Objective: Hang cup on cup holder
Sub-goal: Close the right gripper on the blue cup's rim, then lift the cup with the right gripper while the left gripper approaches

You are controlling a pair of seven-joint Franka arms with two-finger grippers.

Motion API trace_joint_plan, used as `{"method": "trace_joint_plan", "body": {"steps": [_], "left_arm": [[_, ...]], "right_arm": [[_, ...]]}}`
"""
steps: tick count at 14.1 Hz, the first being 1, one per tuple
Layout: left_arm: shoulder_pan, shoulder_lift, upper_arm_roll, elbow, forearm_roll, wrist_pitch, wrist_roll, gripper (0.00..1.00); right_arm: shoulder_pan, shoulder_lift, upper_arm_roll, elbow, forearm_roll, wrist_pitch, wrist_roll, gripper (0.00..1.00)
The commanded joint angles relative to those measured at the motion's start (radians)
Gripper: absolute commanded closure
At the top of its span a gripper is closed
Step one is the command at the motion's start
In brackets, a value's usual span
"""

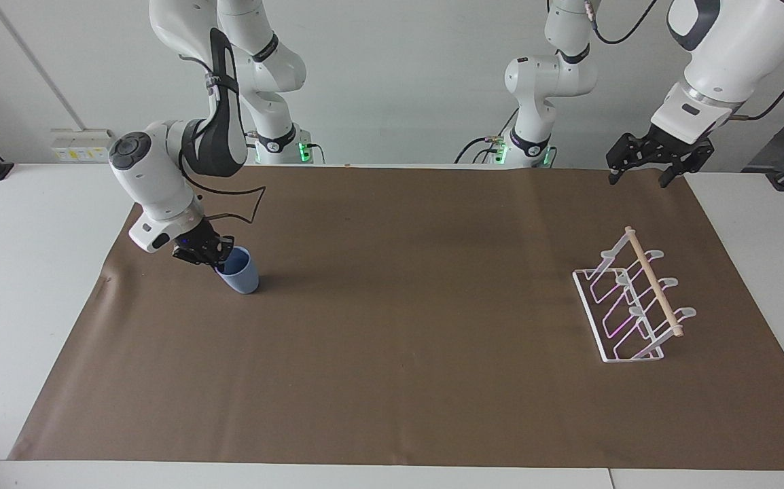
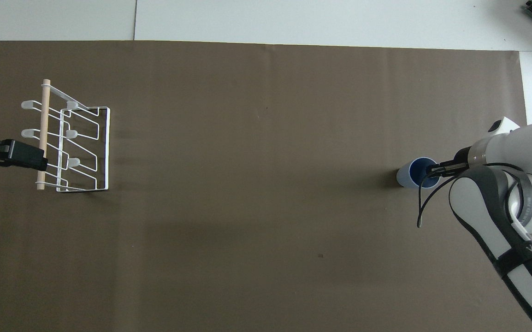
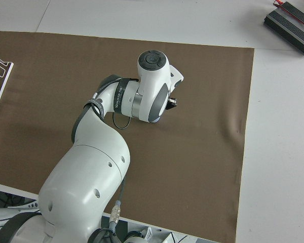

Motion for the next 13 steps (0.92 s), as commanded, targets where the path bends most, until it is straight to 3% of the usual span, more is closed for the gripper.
{"method": "trace_joint_plan", "body": {"steps": [1, 6, 9, 13], "left_arm": [[0.009, -0.023, -0.004, -0.025, 0.018, 0.003, 0.004, 0.0], [0.009, -0.023, -0.004, -0.025, 0.018, 0.003, 0.004, 0.0], [0.009, -0.023, -0.004, -0.025, 0.018, 0.003, 0.004, 0.0], [0.009, -0.022, -0.004, -0.025, 0.018, 0.003, 0.004, 0.0]], "right_arm": [[-0.006, 0.007, 0.005, 0.03, 0.038, -0.017, -0.047, 1.0], [0.002, 0.008, 0.016, 0.17, 0.038, -0.2, -0.149, 1.0], [0.002, -0.025, 0.045, 0.196, 0.041, -0.249, -0.186, 1.0], [0.002, -0.037, 0.059, 0.257, 0.198, -0.327, -0.21, 1.0]]}}
